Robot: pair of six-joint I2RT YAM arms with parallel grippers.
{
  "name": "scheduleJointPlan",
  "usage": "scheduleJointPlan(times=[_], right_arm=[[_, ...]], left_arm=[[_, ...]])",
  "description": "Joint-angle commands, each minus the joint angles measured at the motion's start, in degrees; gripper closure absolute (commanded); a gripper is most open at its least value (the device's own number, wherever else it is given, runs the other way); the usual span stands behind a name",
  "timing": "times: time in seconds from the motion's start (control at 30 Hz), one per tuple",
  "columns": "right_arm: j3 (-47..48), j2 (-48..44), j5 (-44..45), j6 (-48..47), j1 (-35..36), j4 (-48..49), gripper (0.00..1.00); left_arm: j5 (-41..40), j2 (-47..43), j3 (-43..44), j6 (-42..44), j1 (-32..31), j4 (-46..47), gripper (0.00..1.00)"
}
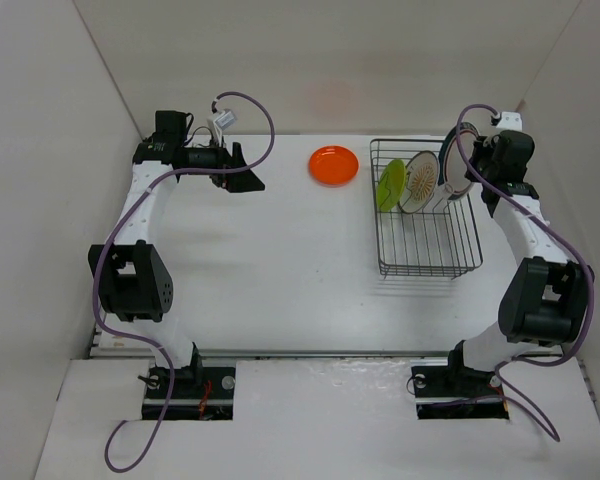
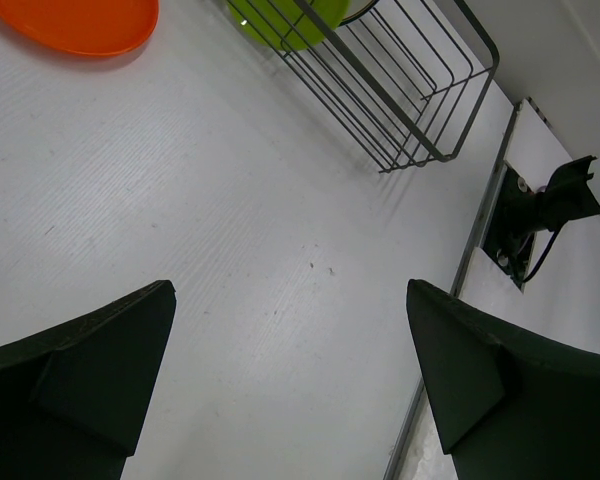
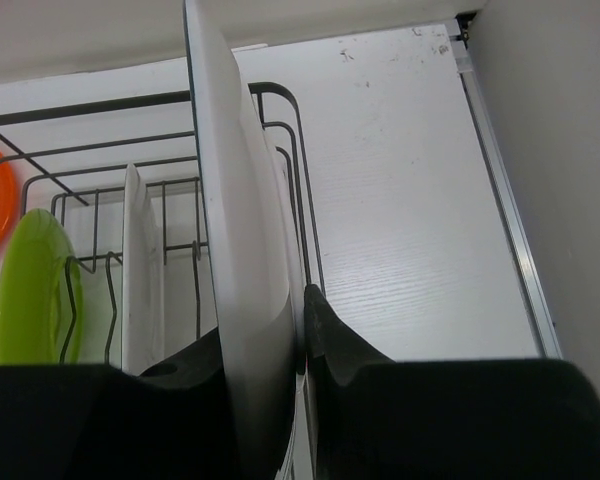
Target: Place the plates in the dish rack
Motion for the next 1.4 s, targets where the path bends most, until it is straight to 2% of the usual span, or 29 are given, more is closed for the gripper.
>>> scheduleJointPlan(times=[0.0,0.27,0.43,0.67,0.73,0.97,1.27,1.37], right_arm=[[0.7,-0.1,-1.2,0.0,-0.1,3.7,0.75],[0.2,1.1,-1.8,0.6,-0.1,3.7,0.75],[0.7,1.1,-2.3,1.1,-0.1,3.7,0.68],[1.2,-1.6,-1.8,1.1,-0.1,3.1,0.68],[1.2,-2.1,-1.8,1.1,-0.1,3.1,0.59],[1.2,-4.3,-1.1,1.1,-0.1,3.1,0.59],[0.2,0.6,0.0,1.1,-0.1,3.1,0.59],[0.2,1.9,-2.0,1.1,-0.1,3.1,0.59]], left_arm=[[2.4,-2.6,-0.3,1.2,-0.1,0.3,0.00],[2.4,-2.1,-0.3,0.7,-0.1,0.3,0.00],[1.8,-1.6,-0.3,0.7,-0.1,0.9,0.00],[1.8,0.3,-0.3,0.1,-0.1,0.9,0.00],[1.8,0.3,-0.3,0.1,-0.1,0.9,0.00],[1.8,0.8,-0.3,0.1,-0.1,0.9,0.00],[1.8,0.8,-0.3,0.1,-0.1,0.9,0.00],[1.8,0.8,-0.3,0.1,-0.1,0.9,0.00]])
